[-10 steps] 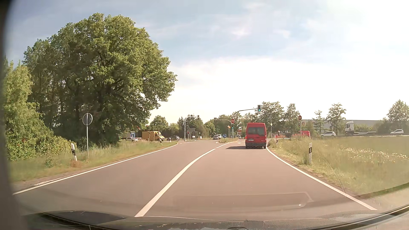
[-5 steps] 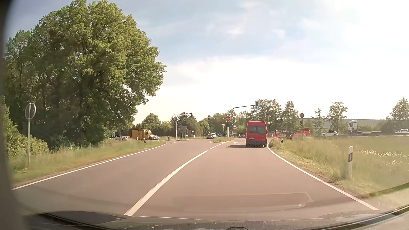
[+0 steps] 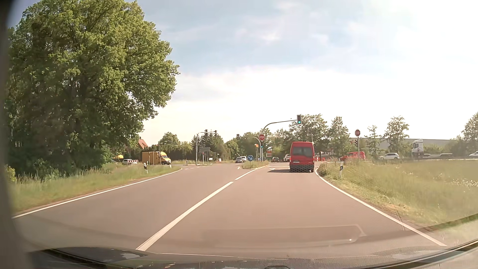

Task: Follow the waypoints while adhering to traffic rules and regulations

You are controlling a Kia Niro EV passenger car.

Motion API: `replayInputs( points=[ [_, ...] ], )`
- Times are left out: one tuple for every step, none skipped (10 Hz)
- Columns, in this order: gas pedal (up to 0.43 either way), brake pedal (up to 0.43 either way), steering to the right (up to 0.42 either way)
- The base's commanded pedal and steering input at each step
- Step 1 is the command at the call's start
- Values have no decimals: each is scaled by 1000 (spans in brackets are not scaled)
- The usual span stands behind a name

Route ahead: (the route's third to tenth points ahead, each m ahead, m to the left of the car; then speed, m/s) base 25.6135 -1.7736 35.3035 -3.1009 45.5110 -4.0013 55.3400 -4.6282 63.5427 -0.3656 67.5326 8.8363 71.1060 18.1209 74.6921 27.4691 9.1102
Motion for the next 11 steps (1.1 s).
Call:
replayInputs(
  points=[
    [150, 0, 16],
    [150, 0, 16],
    [150, 0, 16],
    [130, 0, 16],
    [0, 0, 19],
    [0, 0, 20],
    [0, 0, 22],
    [0, 0, 22],
    [0, 0, 22],
    [0, 0, 22],
    [0, 0, 22]
  ],
)
